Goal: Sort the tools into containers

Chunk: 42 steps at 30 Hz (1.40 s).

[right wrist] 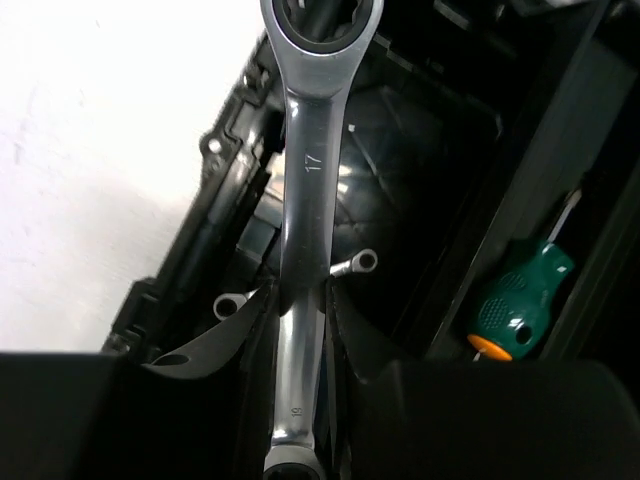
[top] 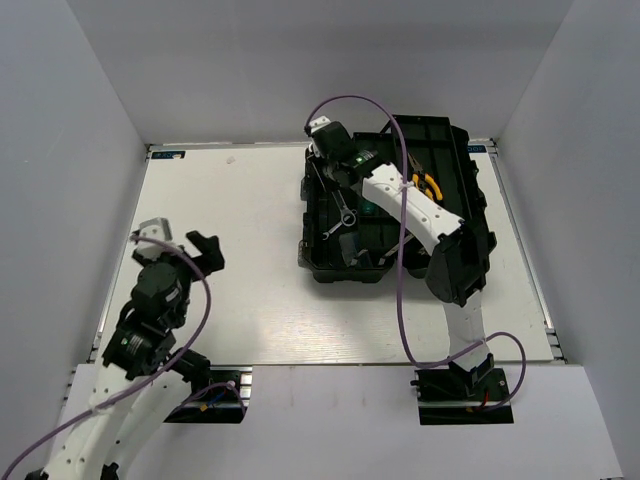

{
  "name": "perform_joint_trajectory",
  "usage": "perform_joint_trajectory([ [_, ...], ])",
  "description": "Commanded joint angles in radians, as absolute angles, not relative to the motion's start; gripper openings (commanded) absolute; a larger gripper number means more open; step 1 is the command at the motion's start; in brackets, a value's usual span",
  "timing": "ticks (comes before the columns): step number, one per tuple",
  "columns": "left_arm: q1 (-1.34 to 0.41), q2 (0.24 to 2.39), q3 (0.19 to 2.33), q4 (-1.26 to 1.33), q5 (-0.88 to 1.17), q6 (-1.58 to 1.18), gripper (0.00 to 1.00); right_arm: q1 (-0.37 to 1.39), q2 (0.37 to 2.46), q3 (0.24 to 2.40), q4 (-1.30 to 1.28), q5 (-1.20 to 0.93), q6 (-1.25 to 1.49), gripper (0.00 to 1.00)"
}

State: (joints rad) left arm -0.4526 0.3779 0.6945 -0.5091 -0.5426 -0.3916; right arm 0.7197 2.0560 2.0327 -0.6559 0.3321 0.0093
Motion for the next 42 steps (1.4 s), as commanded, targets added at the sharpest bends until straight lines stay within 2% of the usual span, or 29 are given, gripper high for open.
perform_joint_trajectory([
  [1, -0.446, 0.507, 0.686, -0.447, -0.364, -0.394, 0.99, 0.71, 2.029, 2.036, -0.614, 0.275, 0.051, 0.0],
  [3, -0.446, 0.684, 0.721, -0.434, -0.273, -0.422, 0.99, 0.707, 2.036, 2.039, -0.624, 0.256, 0.048, 0.0],
  [4, -0.446, 0.754, 0.767, -0.449, -0.249, -0.446, 0.99, 0.701, 2.037, 2.033, -0.627, 0.253, 0.051, 0.13],
  [6, -0.446, 0.948, 0.828, -0.463, -0.19, -0.469, 0.99, 0.696, 2.039, 2.033, -0.634, 0.233, 0.048, 0.27],
  [7, -0.446, 1.003, 0.842, -0.463, -0.169, -0.48, 0.99, 0.695, 2.036, 2.033, -0.635, 0.229, 0.051, 0.38],
  [8, -0.446, 1.049, 0.853, -0.439, -0.116, -0.489, 0.99, 0.686, 2.028, 2.029, -0.641, 0.204, 0.051, 0.42],
  [10, -0.456, 1.148, 0.853, -0.363, -0.054, -0.509, 0.99, 0.677, 2.008, 2.023, -0.641, 0.172, 0.051, 0.47],
  [15, -0.456, 1.251, 0.853, -0.229, 0.034, -0.509, 0.99, 0.658, 1.956, 2.017, -0.65, 0.141, 0.046, 0.49],
  [16, -0.456, 1.261, 0.853, -0.213, 0.052, -0.509, 0.99, 0.657, 1.948, 2.019, -0.652, 0.132, 0.046, 0.49],
  [19, -0.456, 1.288, 0.864, -0.15, 0.099, -0.497, 0.99, 0.64, 1.905, 2.037, -0.66, 0.147, 0.035, 0.37],
  [20, -0.456, 1.289, 0.864, -0.134, 0.112, -0.497, 0.99, 0.635, 1.881, 2.043, -0.658, 0.158, 0.028, 0.24],
  [23, -0.456, 1.325, 0.883, -0.078, 0.155, -0.488, 0.99, 0.6, 1.819, 2.057, -0.624, 0.294, -0.029, 0.0],
  [26, -0.456, 1.382, 0.913, -0.06, 0.193, -0.479, 0.99, 0.527, 1.764, 2.036, -0.592, 0.437, -0.09, 0.0],
  [31, -0.465, 1.477, 0.975, -0.042, 0.216, -0.457, 0.99, 0.261, 1.714, 2.008, -0.679, 0.39, -0.06, 0.0],
  [32, -0.465, 1.489, 0.976, -0.041, 0.225, -0.457, 0.99, 0.229, 1.71, 1.996, -0.693, 0.367, -0.055, 0.04],
  [33, -0.465, 1.514, 0.991, -0.041, 0.225, -0.446, 0.99, 0.14, 1.697, 1.974, -0.722, 0.31, -0.054, 0.16],
  [35, -0.465, 1.537, 1.018, -0.041, 0.225, -0.436, 0.99, 0.085, 1.678, 1.93, -0.733, 0.266, -0.038, 0.28],
  [36, -0.465, 1.548, 1.019, -0.041, 0.225, -0.436, 0.99, 0.025, 1.674, 1.916, -0.738, 0.243, -0.038, 0.4],
  [38, -0.465, 1.581, 1.054, -0.052, 0.225, -0.425, 0.99, -0.072, 1.655, 1.867, -0.749, 0.155, -0.044, 0.47],
  [39, -0.465, 1.592, 1.068, -0.052, 0.225, -0.425, 0.99, -0.092, 1.658, 1.858, -0.758, 0.115, -0.048, 0.55],
  [42, -0.465, 1.62, 1.091, -0.061, 0.216, -0.416, 0.99, -0.172, 1.677, 1.829, -0.799, 0.011, -0.067, 0.58],
])
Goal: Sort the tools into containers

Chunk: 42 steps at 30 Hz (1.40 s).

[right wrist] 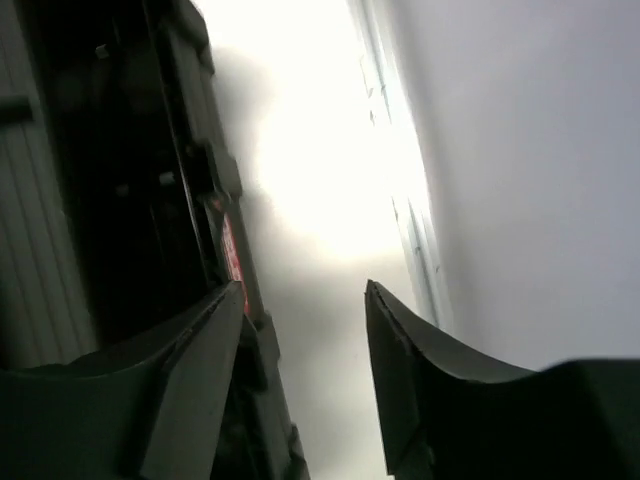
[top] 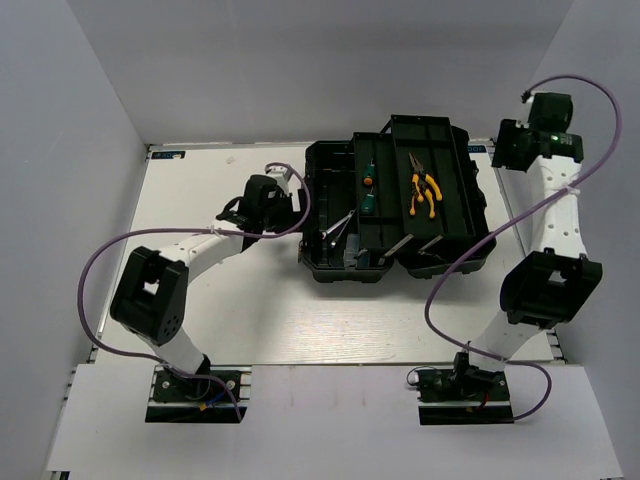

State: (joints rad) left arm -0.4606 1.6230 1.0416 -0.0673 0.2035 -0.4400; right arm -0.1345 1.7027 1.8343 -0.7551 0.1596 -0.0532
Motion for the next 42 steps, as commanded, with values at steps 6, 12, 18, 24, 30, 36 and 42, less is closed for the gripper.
perform_joint_trajectory([
  [6, -0.465, 1.68, 1.111, -0.061, 0.216, -0.407, 0.99, -0.278, 1.721, 1.77, -0.815, -0.323, -0.12, 0.64],
  [12, -0.465, 1.701, 1.129, -0.061, 0.207, -0.407, 0.99, -0.295, 1.793, 1.793, -0.813, -0.469, -0.179, 0.67],
  [18, -0.465, 1.733, 1.138, -0.052, 0.225, -0.407, 0.99, -0.296, 1.862, 1.81, -0.807, -0.459, -0.189, 0.67],
  [24, -0.465, 1.752, 1.157, -0.052, 0.244, -0.407, 0.99, -0.291, 1.876, 1.783, -0.831, -0.468, -0.221, 0.62],
  [30, -0.465, 1.761, 1.166, -0.043, 0.255, -0.407, 0.97, -0.291, 1.852, 1.753, -0.868, -0.468, -0.278, 0.57],
  [36, -0.465, 1.779, 1.166, -0.043, 0.265, -0.407, 0.96, -0.293, 1.852, 1.75, -0.94, -0.477, -0.313, 0.59],
  [42, -0.465, 1.779, 1.175, -0.043, 0.265, -0.407, 0.92, -0.293, 1.825, 1.709, -0.945, -0.491, -0.331, 0.47],
])
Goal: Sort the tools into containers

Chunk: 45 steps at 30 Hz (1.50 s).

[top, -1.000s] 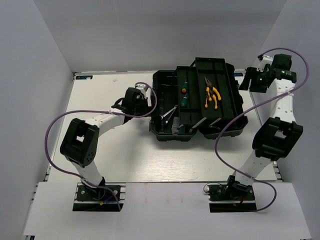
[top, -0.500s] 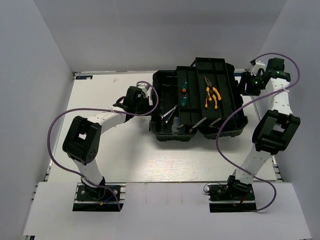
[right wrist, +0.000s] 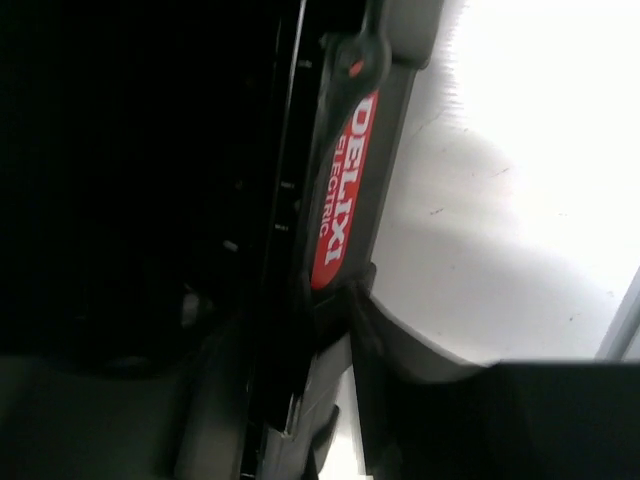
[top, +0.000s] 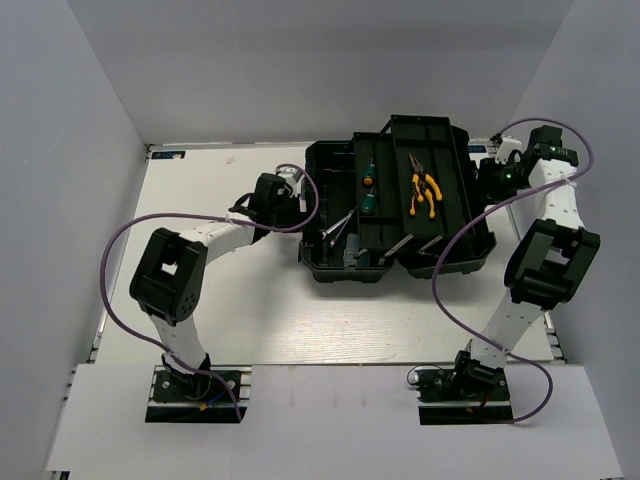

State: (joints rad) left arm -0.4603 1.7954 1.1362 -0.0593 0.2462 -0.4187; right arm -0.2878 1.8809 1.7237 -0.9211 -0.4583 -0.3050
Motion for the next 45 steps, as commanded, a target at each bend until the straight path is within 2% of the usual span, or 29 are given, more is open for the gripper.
perform_joint_trajectory([
  [1, -0.465, 1.779, 1.175, -0.043, 0.276, -0.407, 0.91, -0.293, 1.821, 1.71, -0.946, -0.492, -0.325, 0.36],
  [4, -0.474, 1.789, 1.175, -0.043, 0.288, -0.407, 0.81, -0.29, 1.813, 1.736, -0.965, -0.502, -0.328, 0.21],
  [5, -0.474, 1.789, 1.175, -0.043, 0.288, -0.407, 0.79, -0.29, 1.813, 1.741, -0.979, -0.508, -0.33, 0.1],
  [7, -0.474, 1.789, 1.175, -0.034, 0.298, -0.407, 0.71, -0.288, 1.809, 1.756, -0.992, -0.512, -0.334, 0.0],
  [12, -0.474, 1.789, 1.175, -0.025, 0.319, -0.407, 0.5, -0.285, 1.779, 1.807, -1.026, -0.541, -0.336, 0.0],
  [15, -0.474, 1.789, 1.175, -0.014, 0.345, -0.407, 0.28, -0.273, 1.758, 1.845, -1.057, -0.555, -0.337, 0.0],
  [16, -0.474, 1.789, 1.184, -0.014, 0.345, -0.396, 0.14, -0.272, 1.756, 1.85, -1.061, -0.561, -0.337, 0.0],
  [18, -0.483, 1.801, 1.193, -0.014, 0.357, -0.396, 0.0, -0.262, 1.735, 1.868, -1.065, -0.563, -0.334, 0.0],
  [34, -0.511, 1.819, 1.221, -0.014, 0.38, -0.396, 0.0, -0.081, 1.733, 2.104, -1.166, -0.508, -0.291, 0.0],
  [45, -0.52, 1.829, 1.239, -0.005, 0.38, -0.396, 0.0, 0.156, 1.704, 2.118, -1.127, -0.394, -0.278, 0.0],
])
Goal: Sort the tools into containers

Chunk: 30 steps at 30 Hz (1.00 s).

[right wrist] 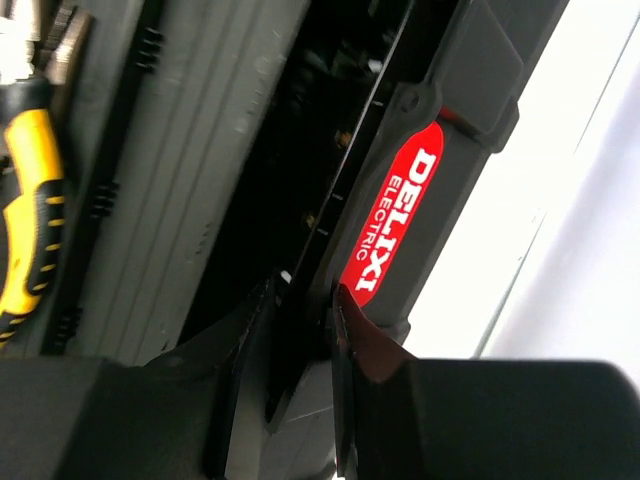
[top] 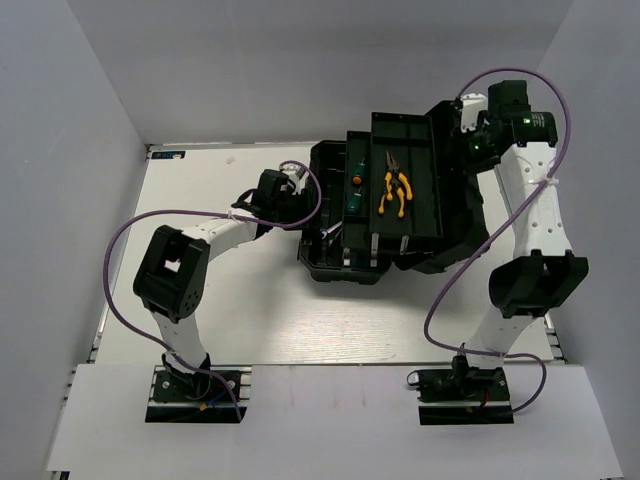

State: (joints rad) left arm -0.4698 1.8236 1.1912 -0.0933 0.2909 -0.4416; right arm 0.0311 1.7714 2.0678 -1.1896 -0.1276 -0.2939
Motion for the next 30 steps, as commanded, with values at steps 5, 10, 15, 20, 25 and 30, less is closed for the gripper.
perform_joint_trajectory([
  [5, -0.52, 1.838, 1.249, -0.005, 0.39, -0.396, 0.0, 0.261, 1.72, 2.137, -1.08, -0.402, -0.287, 0.0],
  [10, -0.529, 1.847, 1.258, -0.014, 0.381, -0.396, 0.0, 0.402, 1.756, 2.138, -1.052, -0.355, -0.314, 0.0],
  [15, -0.529, 1.856, 1.276, -0.014, 0.38, -0.396, 0.0, 0.524, 1.781, 2.07, -1.014, -0.211, -0.353, 0.0],
  [20, -0.529, 1.885, 1.285, -0.014, 0.38, -0.396, 0.0, 0.586, 1.784, 2.013, -0.991, -0.152, -0.342, 0.0],
  [25, -0.529, 1.885, 1.296, -0.014, 0.38, -0.396, 0.0, 0.615, 1.813, 2.02, -1.008, -0.164, -0.322, 0.0],
  [30, -0.529, 1.876, 1.296, -0.023, 0.38, -0.396, 0.0, 0.634, 1.818, 2.04, -1.012, -0.257, -0.302, 0.23],
])
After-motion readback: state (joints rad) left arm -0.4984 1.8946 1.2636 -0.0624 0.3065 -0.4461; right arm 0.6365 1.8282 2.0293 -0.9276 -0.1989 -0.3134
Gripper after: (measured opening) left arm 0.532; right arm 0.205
